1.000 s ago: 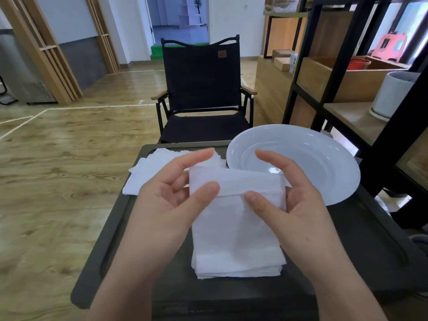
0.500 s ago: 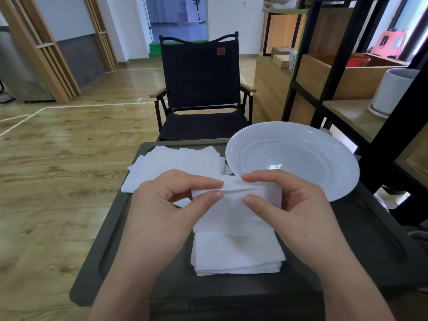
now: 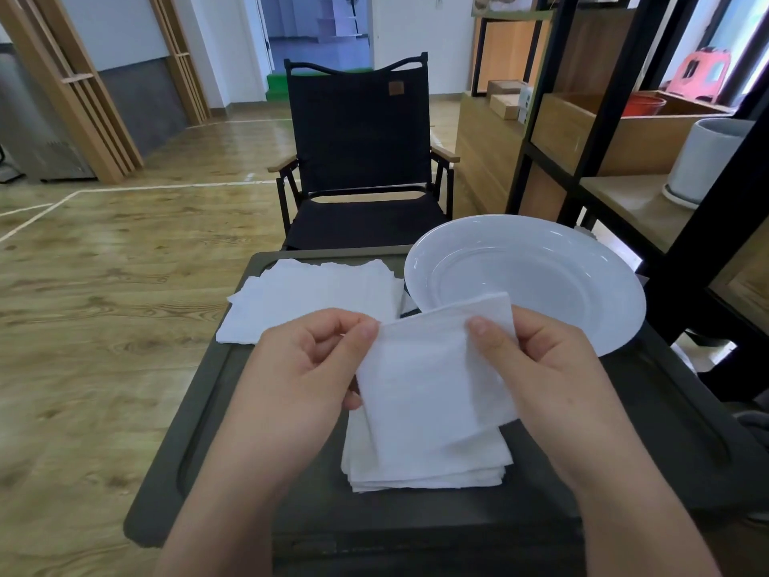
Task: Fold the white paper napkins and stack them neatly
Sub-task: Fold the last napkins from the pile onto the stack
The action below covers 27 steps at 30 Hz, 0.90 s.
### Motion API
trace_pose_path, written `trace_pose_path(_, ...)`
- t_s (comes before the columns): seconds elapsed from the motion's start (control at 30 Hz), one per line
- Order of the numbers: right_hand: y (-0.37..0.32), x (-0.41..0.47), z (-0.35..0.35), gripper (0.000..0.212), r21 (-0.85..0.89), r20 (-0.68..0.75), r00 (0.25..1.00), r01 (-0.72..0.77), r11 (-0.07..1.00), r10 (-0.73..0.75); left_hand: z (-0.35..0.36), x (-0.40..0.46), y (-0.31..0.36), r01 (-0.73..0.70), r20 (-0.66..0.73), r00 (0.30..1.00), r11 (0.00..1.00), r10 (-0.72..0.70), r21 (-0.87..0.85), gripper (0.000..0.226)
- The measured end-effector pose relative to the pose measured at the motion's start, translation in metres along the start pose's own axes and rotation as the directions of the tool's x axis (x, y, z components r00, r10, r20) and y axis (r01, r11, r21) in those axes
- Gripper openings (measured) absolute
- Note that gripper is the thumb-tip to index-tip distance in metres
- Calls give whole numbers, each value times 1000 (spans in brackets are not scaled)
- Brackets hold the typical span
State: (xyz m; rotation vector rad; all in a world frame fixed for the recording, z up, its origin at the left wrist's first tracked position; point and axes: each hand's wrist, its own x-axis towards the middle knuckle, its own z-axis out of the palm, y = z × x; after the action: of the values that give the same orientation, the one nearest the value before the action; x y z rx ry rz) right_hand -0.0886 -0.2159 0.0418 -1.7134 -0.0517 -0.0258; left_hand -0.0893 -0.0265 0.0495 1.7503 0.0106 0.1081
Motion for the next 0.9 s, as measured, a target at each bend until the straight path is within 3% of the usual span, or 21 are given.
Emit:
trace_pose_path(0.1, 9, 3, -2, 32, -191, 58, 990, -119, 974, 132, 1, 3, -8, 69, -43, 997, 993, -65, 93, 26)
trace_pose_path(0.27, 22, 10, -4, 43, -404, 59, 958, -234, 884, 280, 5, 15, -30, 106, -111, 991, 960, -79, 258, 9)
trace_pose_path(0.4, 22, 10, -9, 21, -462, -78, 967, -249, 851, 241, -1, 24, -40, 123, -239, 971, 887, -15, 446, 10)
trace_pose_path(0.47, 18, 9, -11, 11, -463, -177, 971, -227, 857, 161, -10, 27, -48, 114, -286, 955, 783, 84, 611, 16)
trace_pose_path(0.57, 14, 9, -12, 11, -457, -245, 966, -190, 869, 83, -23, 34, -66, 21, -168, 971, 636, 172, 771, 34)
trace_pose_path(0.7, 10, 8, -8, 10, -417, -238, 970, -154, 896, 56, -23, 40, -78, -60, 1, 995, 570, 103, 819, 60)
trace_pose_path(0.9, 9, 7, -5, 10, -370, -202, 978, -125, 921, 51, -17, 48, -77, -16, -58, 992, 577, 109, 816, 54)
